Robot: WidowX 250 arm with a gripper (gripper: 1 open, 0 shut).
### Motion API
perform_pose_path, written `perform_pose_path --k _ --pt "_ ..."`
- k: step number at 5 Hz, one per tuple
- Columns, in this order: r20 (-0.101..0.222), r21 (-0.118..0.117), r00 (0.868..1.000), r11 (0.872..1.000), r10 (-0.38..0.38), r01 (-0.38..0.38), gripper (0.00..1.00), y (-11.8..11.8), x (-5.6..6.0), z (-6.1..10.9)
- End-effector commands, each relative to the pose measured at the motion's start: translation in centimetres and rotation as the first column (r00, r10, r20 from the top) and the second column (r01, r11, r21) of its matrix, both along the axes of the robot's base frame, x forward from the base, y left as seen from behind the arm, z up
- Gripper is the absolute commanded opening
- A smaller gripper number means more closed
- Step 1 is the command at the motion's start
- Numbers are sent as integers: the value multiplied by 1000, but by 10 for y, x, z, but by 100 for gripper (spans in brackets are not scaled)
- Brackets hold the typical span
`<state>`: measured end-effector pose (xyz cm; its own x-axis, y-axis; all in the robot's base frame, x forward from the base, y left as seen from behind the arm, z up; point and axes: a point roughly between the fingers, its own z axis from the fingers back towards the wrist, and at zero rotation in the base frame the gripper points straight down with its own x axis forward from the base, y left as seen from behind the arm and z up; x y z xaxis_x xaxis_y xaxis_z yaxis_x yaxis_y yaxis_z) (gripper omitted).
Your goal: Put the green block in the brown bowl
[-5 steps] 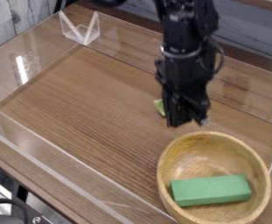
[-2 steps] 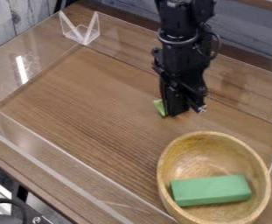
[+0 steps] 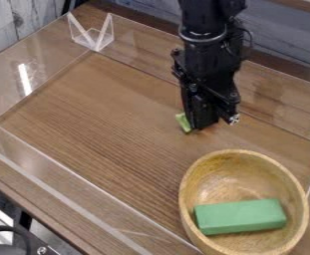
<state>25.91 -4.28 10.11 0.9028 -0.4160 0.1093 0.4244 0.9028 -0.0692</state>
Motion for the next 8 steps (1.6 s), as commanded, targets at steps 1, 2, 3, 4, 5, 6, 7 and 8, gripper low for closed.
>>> perform_pose_path --k 1,2,3,4,5,6,7,8 --pt "18 -26 997 997 76 -76 100 6 -3 8" --pt "-8 -30 999 998 52 -52 100 2 -8 0" --pt "-14 -33 1000 999 19 -19 100 -3 -12 -4" --pt "-22 -33 1000 999 22 -23 100 -13 -13 -1" --pt "-28 -34 1000 999 5 -6 100 -22 -13 4" --pt "-34 -40 996 996 -81 80 100 -24 -21 4" --pt "-21 -41 997 997 -70 69 100 -20 -26 5" --pt "-13 -35 1000 999 -28 28 100 -24 -20 -2"
